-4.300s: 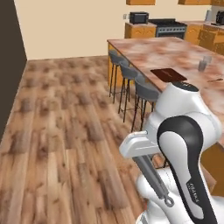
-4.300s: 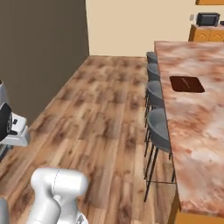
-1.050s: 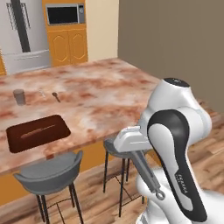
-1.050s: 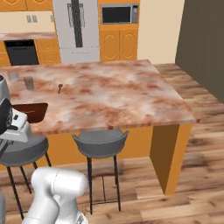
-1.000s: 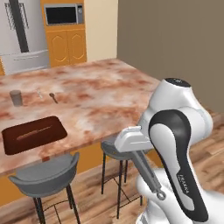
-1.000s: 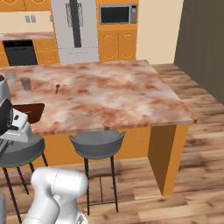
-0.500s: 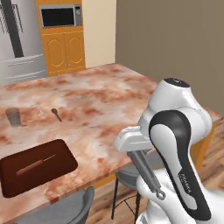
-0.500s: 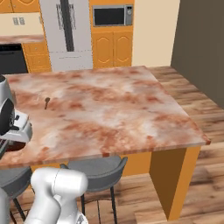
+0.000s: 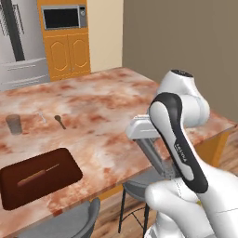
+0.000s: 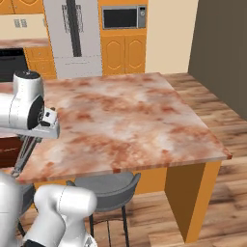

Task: Take the tongs from the drawer on the left and place them on the dining counter next to the tray containing the hot dog.

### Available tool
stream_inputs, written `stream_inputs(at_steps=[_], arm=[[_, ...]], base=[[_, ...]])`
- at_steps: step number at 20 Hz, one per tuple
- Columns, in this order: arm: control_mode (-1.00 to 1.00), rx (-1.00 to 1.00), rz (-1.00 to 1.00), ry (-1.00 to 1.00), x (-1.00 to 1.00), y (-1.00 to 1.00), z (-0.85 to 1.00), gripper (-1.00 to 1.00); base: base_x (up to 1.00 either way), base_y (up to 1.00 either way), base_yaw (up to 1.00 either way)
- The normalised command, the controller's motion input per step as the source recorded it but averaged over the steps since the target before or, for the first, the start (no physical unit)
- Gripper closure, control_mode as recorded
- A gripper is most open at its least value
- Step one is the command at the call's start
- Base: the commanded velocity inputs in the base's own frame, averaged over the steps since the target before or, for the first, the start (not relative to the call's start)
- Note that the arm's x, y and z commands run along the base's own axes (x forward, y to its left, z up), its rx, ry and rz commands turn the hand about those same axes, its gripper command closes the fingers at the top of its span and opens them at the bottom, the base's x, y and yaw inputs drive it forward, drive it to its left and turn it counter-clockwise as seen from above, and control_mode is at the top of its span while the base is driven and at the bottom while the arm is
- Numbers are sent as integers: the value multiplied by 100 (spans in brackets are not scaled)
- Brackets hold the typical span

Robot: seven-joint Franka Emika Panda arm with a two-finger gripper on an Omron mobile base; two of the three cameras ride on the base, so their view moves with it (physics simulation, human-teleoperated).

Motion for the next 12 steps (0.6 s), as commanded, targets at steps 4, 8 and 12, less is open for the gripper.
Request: stream_inputs(at_steps=[4,8,12], arm=[[-100,0,15,0,100,-52,-7,100],[-100,0,8,8,100,-12,-21,100],[-100,-1,0,8,100,8,-8,100]], base=[[0,0,0],[0,0,0],[0,0,0]])
